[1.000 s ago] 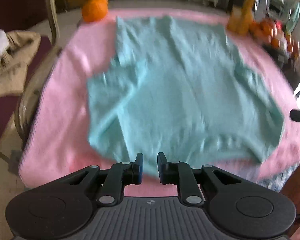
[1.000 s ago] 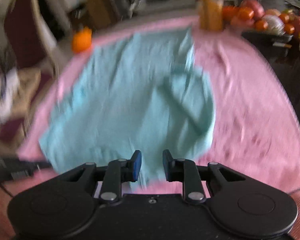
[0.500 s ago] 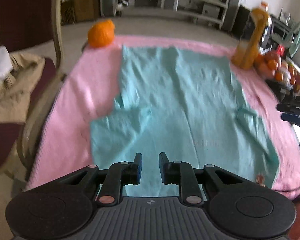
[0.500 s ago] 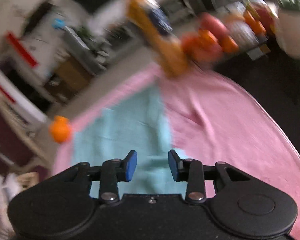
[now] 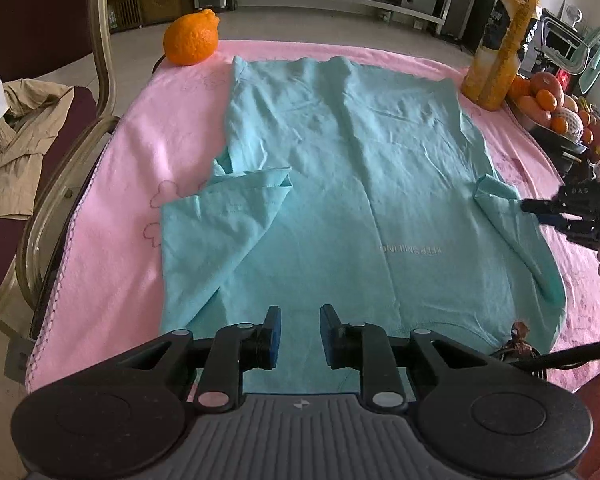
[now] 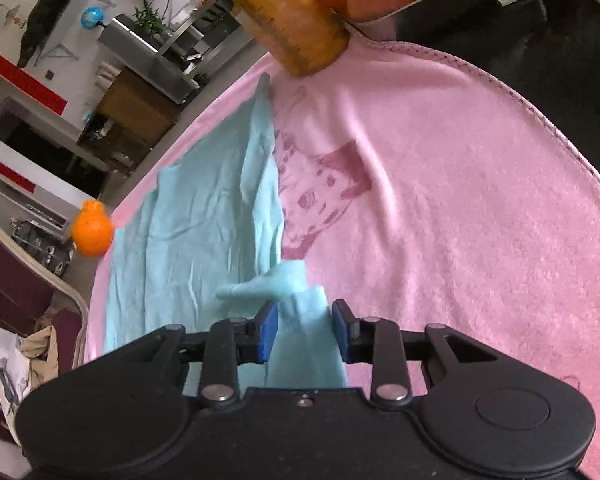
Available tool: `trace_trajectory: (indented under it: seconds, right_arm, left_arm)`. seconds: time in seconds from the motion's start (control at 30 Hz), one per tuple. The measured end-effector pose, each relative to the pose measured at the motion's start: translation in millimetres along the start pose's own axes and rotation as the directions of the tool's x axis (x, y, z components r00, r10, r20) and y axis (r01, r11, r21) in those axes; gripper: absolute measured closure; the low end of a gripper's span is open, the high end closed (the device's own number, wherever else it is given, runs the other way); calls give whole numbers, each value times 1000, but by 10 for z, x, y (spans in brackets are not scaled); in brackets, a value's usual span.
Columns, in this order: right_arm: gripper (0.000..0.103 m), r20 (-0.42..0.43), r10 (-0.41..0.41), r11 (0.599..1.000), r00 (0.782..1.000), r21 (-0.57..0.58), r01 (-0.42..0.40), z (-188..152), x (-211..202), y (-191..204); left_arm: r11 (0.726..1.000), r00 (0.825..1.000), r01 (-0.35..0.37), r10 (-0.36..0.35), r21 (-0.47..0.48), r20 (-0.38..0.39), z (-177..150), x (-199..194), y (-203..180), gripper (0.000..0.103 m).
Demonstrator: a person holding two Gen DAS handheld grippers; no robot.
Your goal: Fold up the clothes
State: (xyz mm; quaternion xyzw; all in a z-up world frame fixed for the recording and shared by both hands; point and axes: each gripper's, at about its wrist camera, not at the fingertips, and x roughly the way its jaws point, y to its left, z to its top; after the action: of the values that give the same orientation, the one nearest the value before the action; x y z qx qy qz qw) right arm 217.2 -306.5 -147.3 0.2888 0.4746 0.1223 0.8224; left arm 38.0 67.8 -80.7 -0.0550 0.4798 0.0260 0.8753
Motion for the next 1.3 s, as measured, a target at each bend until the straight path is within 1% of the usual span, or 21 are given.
trace_trajectory:
  seconds: [0.03,0.07,0.13,0.23,0.27,0.3,0.33,0.4,0.43,0.5,0.57,0.6,0.7,0.8,0.9,0.97,1.07,1.1,1.17,1.23,1.3]
  right_arm:
    - [93,17,-10,1000,1000,-8,10,-16,-20,2]
    - [97,37,-14,1000,999,-7,15,-24,-56,6]
    - [100,97,5,1000,995,-1,-5,-43,-173,9]
    - [100,200,-4,1000,980,8,3,-130,-428,21]
    - [100,235,-18,1000,972,21,13,-172,-525,-3]
    - [100,287,-42,999,957,40,32,-234,-639,-40]
    - [100,334,-75,996,940,68,56,-303,-758,-93]
    - [100,397,-163,983,903,139,117,-445,-905,-249]
    - [100,403,-212,973,890,174,153,-497,-926,-337]
    - [101,372,-291,946,881,251,207,-572,-899,-528]
    - [101,354,-344,926,870,282,251,-612,-851,-612]
    - [101,354,-364,920,861,279,274,-633,-830,-611]
    - [101,379,-424,905,822,217,367,-681,-767,-464]
    - [99,330,-434,901,838,157,404,-628,-713,-371]
    - [97,332,-400,915,854,192,354,-629,-860,-341]
    - [95,320,-349,932,881,216,291,-676,-1030,-305]
    - [88,246,-242,960,938,200,195,-686,-1215,-102]
    - [87,218,-204,968,954,192,163,-693,-1275,-25]
    - [80,177,-156,982,972,138,132,-729,-1349,157]
    - [77,144,-120,991,982,76,110,-768,-1332,304]
    - [77,110,-99,995,989,27,97,-817,-1196,367]
  left_arm:
    - [1000,1000,-2,2,1,1,-9,-9,-5,82]
    - [1000,1000,-4,4,2,1,-17,-17,-9,82]
    - [1000,1000,-11,11,5,7,-38,-40,-15,82]
    - [1000,1000,-20,19,5,16,-70,-52,-23,82]
    - [1000,1000,-21,21,6,18,-88,-47,-33,82]
    - [1000,1000,-22,22,9,19,-107,-38,-46,82]
    - [1000,1000,-24,23,14,18,-134,-16,-65,82]
    - [999,1000,-23,23,23,5,-178,47,-98,82]
    - [999,1000,-23,23,27,-2,-200,80,-115,82]
    - [999,1000,-23,24,28,-16,-244,146,-148,82]
    - [999,999,-30,31,27,-29,-279,192,-161,82]
    - [999,999,-33,34,26,-34,-299,200,-155,81]
    - [999,998,-42,42,19,-46,-353,221,-125,81]
    - [999,997,-47,47,1,-54,-384,228,-59,81]
    - [999,998,-41,40,-20,-40,-374,135,35,81]
    - [999,1000,-30,29,-43,-10,-331,-10,117,81]
    - [997,998,22,-17,-74,59,-235,-318,257,82]
    - [997,997,23,-18,-73,73,-225,-356,278,81]
    - [997,995,25,-18,-69,99,-208,-425,318,80]
    - [998,992,26,-18,-65,125,-190,-495,357,80]
    - [995,996,29,-20,-93,92,-238,-295,385,85]
